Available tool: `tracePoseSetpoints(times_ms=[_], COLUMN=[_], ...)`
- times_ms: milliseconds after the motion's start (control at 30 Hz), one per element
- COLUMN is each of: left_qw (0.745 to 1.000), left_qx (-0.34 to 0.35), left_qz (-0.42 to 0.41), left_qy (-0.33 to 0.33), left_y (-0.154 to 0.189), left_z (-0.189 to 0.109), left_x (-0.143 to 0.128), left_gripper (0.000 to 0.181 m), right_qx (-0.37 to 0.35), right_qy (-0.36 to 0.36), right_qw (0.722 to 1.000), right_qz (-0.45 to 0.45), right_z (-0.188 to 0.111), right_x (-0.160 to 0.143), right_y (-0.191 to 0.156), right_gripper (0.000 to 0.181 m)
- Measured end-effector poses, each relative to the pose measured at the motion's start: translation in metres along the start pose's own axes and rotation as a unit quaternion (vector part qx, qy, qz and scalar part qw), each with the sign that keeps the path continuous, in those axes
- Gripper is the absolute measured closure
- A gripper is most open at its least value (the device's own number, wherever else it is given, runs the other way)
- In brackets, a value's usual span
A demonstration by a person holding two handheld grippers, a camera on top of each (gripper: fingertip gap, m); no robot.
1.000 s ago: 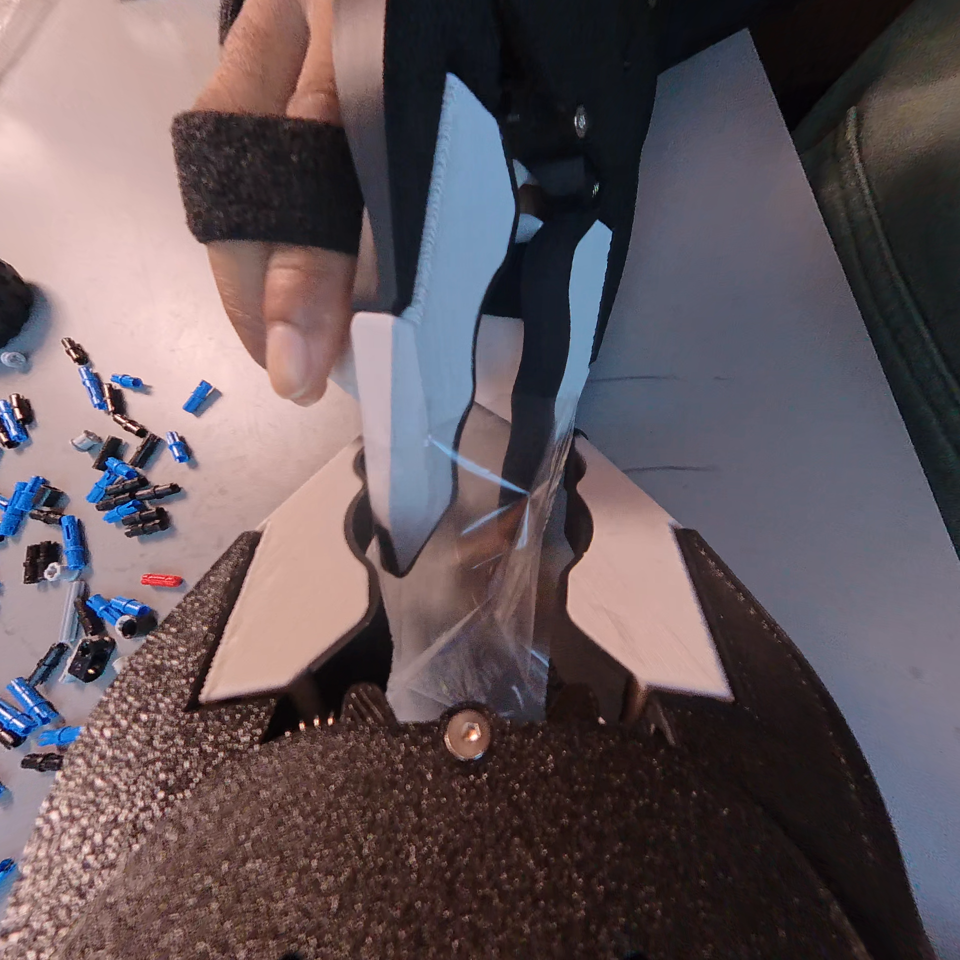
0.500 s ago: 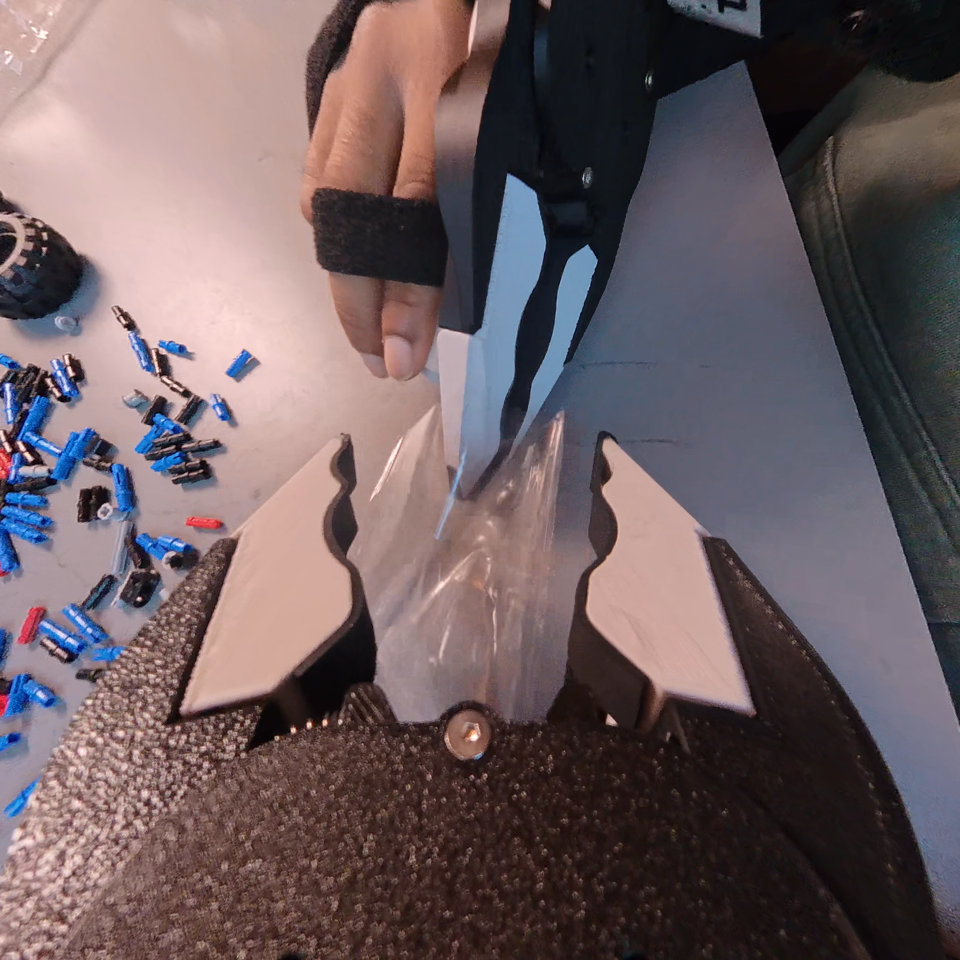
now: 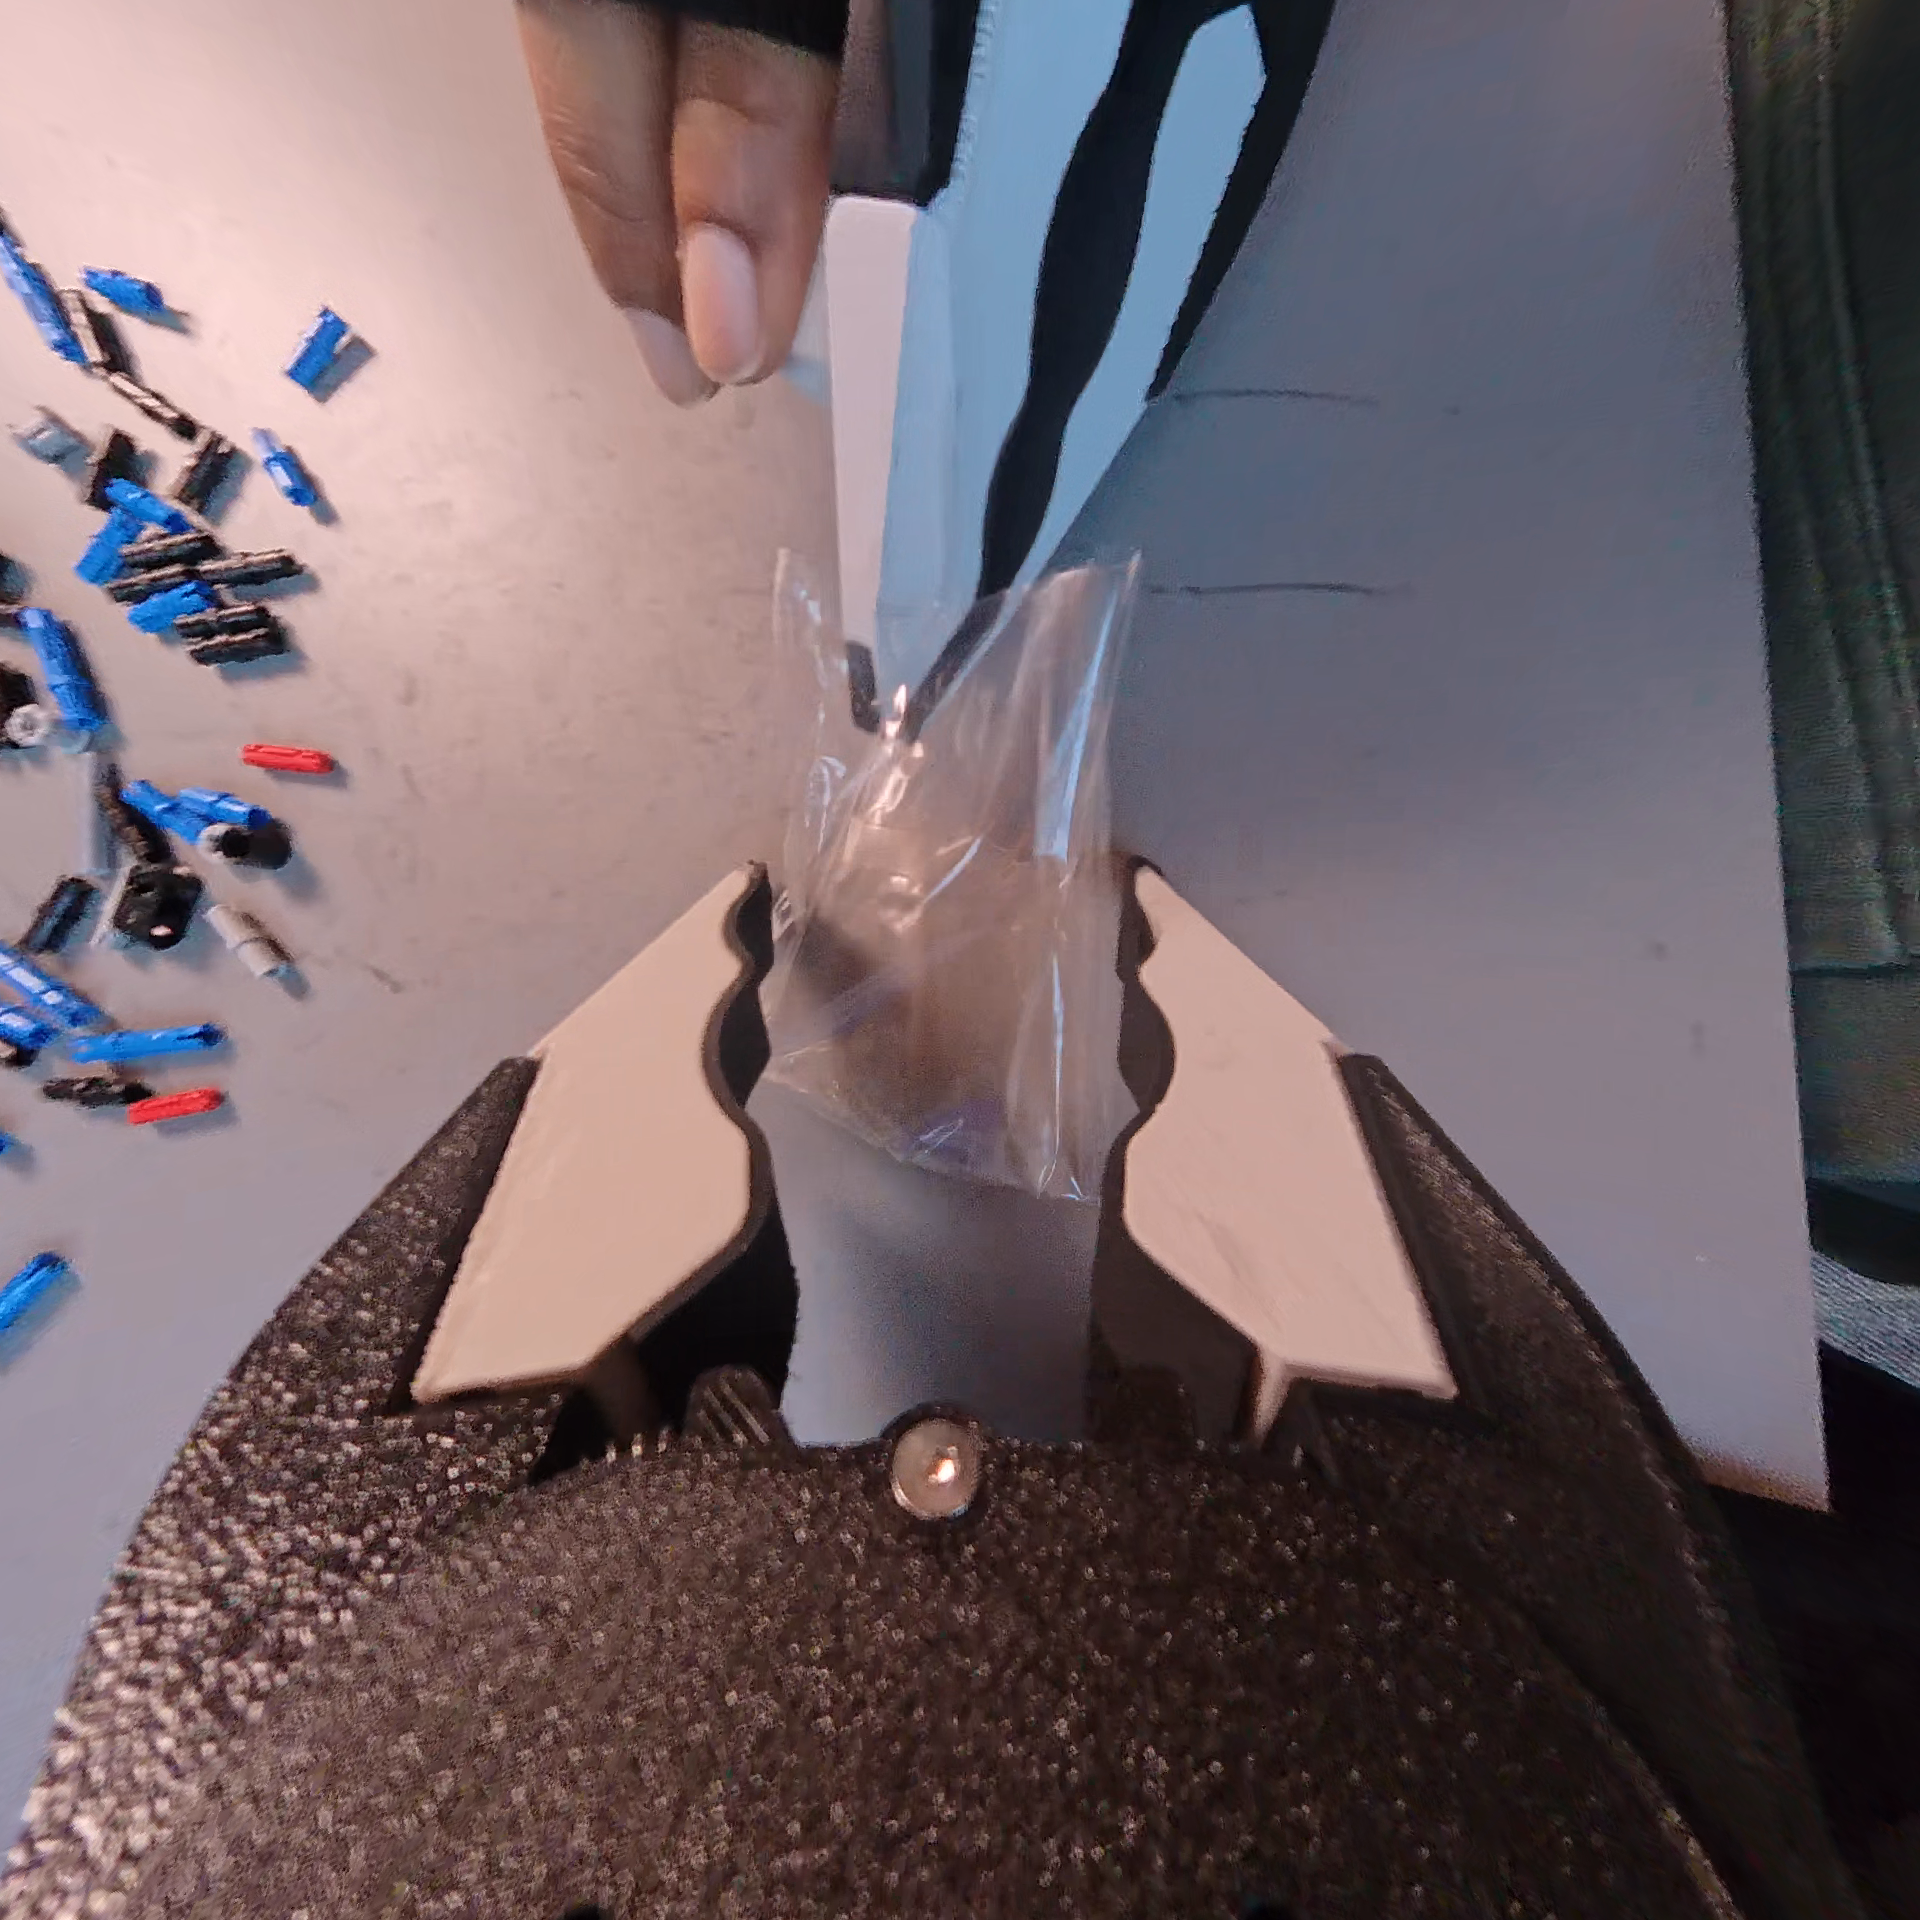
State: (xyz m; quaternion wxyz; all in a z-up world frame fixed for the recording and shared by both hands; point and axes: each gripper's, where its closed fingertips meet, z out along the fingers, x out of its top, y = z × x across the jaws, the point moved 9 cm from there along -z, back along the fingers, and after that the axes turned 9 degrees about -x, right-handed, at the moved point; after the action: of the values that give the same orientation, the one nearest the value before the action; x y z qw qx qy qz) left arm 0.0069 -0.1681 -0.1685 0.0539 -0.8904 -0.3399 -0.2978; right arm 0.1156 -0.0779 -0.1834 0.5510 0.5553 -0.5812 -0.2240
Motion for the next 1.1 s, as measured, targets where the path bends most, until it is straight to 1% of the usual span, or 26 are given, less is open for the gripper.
tracePoseSetpoints(times_ms=[33, 100, 200, 267, 400, 500, 533, 733, 1100], left_qw=[1.000, 1.000, 0.998, 0.996, 0.991, 0.989, 0.988, 0.988, 0.989], left_qx=[-0.010, -0.016, -0.046, -0.060, -0.085, -0.077, -0.079, -0.092, -0.099], left_qz=[-0.002, -0.004, -0.003, -0.001, 0.001, 0.005, 0.006, 0.013, 0.009], left_qy=[0.007, 0.023, 0.051, 0.069, 0.107, 0.125, 0.129, 0.120, 0.110], left_y=[0.000, -0.003, -0.004, -0.005, -0.007, -0.009, -0.009, -0.005, -0.004], left_z=[0.001, 0.004, 0.008, 0.010, 0.009, 0.008, 0.008, 0.015, 0.019], left_x=[0.000, 0.002, 0.006, 0.011, 0.018, 0.023, 0.024, 0.029, 0.026], left_gripper=[0.119, 0.123, 0.127, 0.131, 0.132, 0.122, 0.120, 0.115, 0.114], right_qx=[-0.003, -0.002, -0.010, -0.011, 0.007, 0.020, 0.023, 0.031, 0.045], right_qy=[-0.001, -0.004, -0.007, 0.003, 0.003, 0.003, 0.002, -0.003, -0.008], right_qw=[1.000, 1.000, 1.000, 1.000, 0.999, 0.997, 0.996, 0.995, 0.994], right_qz=[-0.003, -0.008, -0.020, -0.007, 0.045, 0.074, 0.082, 0.097, 0.100], right_z=[0.001, 0.003, 0.006, 0.005, 0.002, 0.000, -0.001, -0.003, -0.006], right_x=[0.001, 0.004, 0.008, 0.011, 0.012, 0.015, 0.016, 0.019, 0.020], right_y=[0.000, -0.001, -0.001, 0.000, 0.007, 0.013, 0.014, 0.018, 0.019], right_gripper=[0.181, 0.181, 0.181, 0.180, 0.164, 0.147, 0.145, 0.134, 0.127])
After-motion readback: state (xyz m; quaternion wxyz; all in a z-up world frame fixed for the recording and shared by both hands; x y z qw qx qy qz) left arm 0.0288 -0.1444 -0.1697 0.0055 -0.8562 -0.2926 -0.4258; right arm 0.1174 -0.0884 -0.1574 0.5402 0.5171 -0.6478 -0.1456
